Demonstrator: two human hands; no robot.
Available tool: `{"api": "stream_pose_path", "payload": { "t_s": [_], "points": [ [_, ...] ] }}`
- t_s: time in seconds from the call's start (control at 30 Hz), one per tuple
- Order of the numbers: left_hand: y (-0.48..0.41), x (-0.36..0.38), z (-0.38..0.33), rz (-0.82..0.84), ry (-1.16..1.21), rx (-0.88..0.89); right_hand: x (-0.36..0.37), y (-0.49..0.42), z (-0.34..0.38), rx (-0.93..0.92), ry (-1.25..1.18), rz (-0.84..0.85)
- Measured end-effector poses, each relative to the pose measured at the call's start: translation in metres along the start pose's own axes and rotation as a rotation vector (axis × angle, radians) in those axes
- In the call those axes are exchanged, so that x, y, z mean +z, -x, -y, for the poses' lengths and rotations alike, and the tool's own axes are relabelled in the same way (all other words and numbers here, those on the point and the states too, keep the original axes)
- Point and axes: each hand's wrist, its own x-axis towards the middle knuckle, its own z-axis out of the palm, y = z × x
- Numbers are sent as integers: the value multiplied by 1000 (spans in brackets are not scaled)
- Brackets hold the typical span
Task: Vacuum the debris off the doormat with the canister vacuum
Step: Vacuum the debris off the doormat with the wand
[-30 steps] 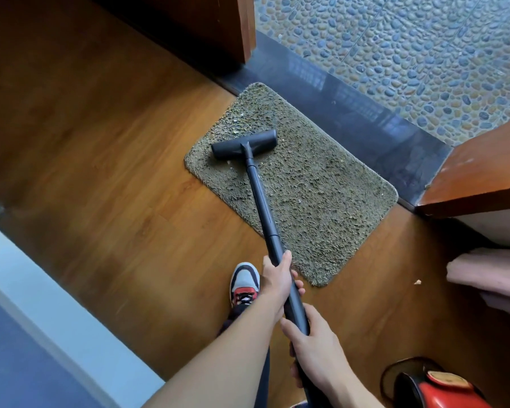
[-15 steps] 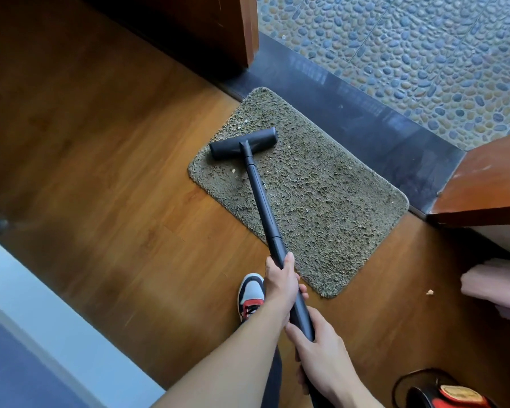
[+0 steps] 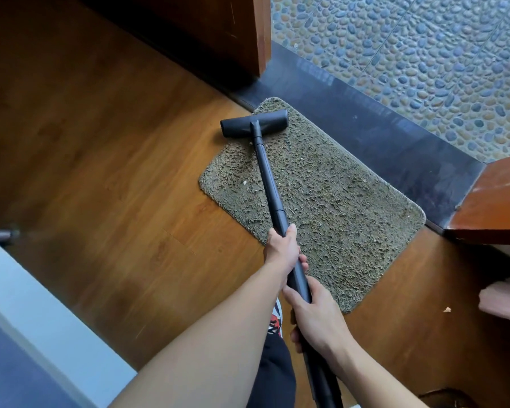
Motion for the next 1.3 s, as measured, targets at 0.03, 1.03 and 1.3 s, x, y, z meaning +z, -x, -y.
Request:
{"api": "stream_pose_path", "payload": {
  "t_s": [0.03, 1.03, 1.3],
  "points": [
    [-1, 0, -2, 3, 5, -1, 0, -2, 2, -3, -4, 2],
    [82, 34, 122, -30, 54, -57, -38, 80, -109, 15, 128, 13],
    [45, 21, 81, -55, -36, -32, -24, 52, -70, -8, 101, 7]
  ]
}}
